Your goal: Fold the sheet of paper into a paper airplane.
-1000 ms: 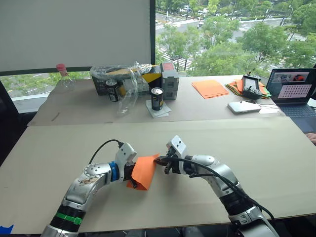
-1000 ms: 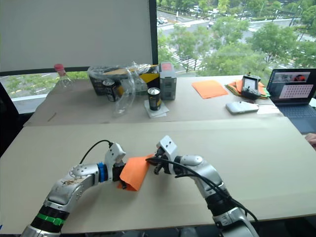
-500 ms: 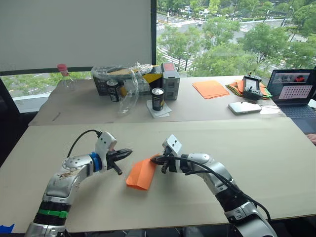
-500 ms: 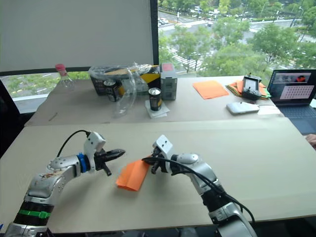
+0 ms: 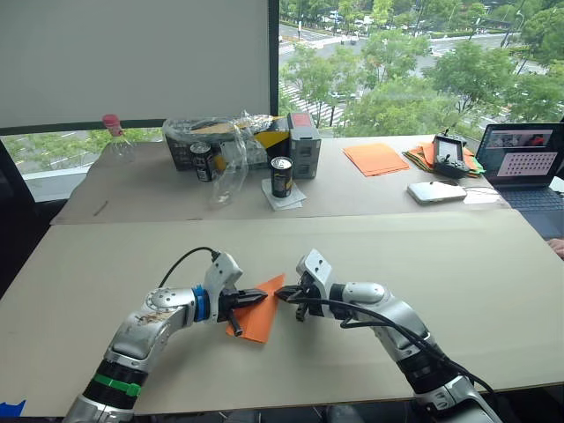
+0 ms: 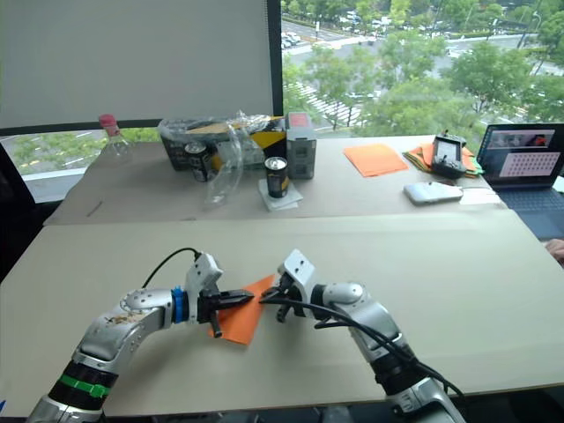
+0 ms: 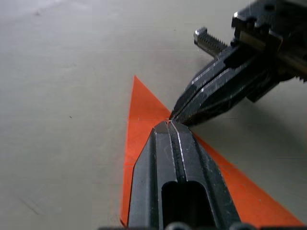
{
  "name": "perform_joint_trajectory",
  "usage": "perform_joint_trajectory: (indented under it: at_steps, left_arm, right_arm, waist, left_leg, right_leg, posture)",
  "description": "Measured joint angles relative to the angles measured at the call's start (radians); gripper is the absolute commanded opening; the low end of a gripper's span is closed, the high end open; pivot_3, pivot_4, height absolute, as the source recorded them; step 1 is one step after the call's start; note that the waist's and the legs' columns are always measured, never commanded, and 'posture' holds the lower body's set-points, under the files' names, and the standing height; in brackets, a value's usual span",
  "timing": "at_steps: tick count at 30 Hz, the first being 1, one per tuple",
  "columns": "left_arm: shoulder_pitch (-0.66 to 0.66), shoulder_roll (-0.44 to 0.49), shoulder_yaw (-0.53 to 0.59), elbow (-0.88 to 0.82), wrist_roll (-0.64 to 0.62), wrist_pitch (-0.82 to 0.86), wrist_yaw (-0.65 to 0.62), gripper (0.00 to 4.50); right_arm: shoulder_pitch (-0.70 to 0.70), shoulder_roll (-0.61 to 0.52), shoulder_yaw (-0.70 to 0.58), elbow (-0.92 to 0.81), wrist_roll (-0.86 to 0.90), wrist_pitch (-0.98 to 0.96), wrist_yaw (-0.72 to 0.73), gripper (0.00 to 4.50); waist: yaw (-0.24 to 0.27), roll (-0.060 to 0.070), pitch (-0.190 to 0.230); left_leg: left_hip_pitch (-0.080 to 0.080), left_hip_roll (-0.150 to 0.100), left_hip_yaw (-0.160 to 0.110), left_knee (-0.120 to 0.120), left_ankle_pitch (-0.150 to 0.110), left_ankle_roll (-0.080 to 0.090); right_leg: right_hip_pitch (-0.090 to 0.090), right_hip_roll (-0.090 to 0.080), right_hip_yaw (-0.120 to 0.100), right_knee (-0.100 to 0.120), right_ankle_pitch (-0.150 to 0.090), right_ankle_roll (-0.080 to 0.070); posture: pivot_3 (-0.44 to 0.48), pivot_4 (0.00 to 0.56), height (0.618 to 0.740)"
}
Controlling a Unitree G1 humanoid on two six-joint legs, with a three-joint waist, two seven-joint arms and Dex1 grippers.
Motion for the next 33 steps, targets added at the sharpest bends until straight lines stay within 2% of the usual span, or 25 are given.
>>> perform_joint_trajectory:
  at_steps: [11, 20, 26, 29, 33]
  left_arm:
    - [-0.015, 0.012, -0.043, 0.032, 0.080, -0.113, -0.025, 0.02]
    - [-0.019, 0.012, -0.041, 0.037, 0.082, -0.118, -0.027, 0.02]
    - [-0.022, 0.013, -0.038, 0.041, 0.082, -0.119, -0.027, 0.02]
    - [-0.029, 0.013, -0.031, 0.052, 0.082, -0.120, -0.027, 0.02]
    - [-0.044, 0.011, -0.027, 0.074, 0.084, -0.128, -0.026, 0.02]
  right_arm:
    - [-0.020, 0.000, 0.019, 0.027, -0.058, -0.064, -0.014, 0.00]
    - [-0.119, 0.024, -0.009, 0.204, -0.135, -0.159, -0.096, 0.00]
    - [-0.139, 0.020, -0.032, 0.259, -0.149, -0.213, -0.108, 0.00]
    - [-0.132, 0.006, -0.052, 0.244, -0.142, -0.257, -0.082, 0.00]
    - [-0.101, -0.018, -0.044, 0.117, -0.122, -0.283, 0.000, 0.00]
  waist:
    - [0.002, 0.000, 0.000]
    - [0.002, 0.000, 0.000]
    - [0.002, 0.000, 0.000]
    - [0.000, 0.000, 0.000]
    - [-0.003, 0.000, 0.000]
  left_leg:
    - [0.002, 0.000, 0.000, 0.000, 0.000, 0.000]
    - [0.002, 0.000, 0.000, 0.000, 0.000, 0.000]
    - [0.002, 0.000, 0.000, 0.000, 0.000, 0.000]
    - [0.001, 0.000, 0.000, 0.000, 0.000, 0.000]
    - [0.001, 0.000, 0.000, 0.000, 0.000, 0.000]
  right_leg:
    - [0.002, 0.000, 0.000, 0.000, 0.000, 0.000]
    - [0.002, 0.000, 0.000, 0.000, 0.000, 0.000]
    - [0.002, 0.000, 0.000, 0.000, 0.000, 0.000]
    - [0.001, 0.000, 0.000, 0.000, 0.000, 0.000]
    - [0.000, 0.000, 0.000, 0.000, 0.000, 0.000]
  posture:
    - [0.000, 0.150, 0.695]
    - [0.000, 0.150, 0.695]
    - [0.000, 0.150, 0.695]
    - [0.000, 0.150, 0.695]
    - [0.000, 0.150, 0.695]
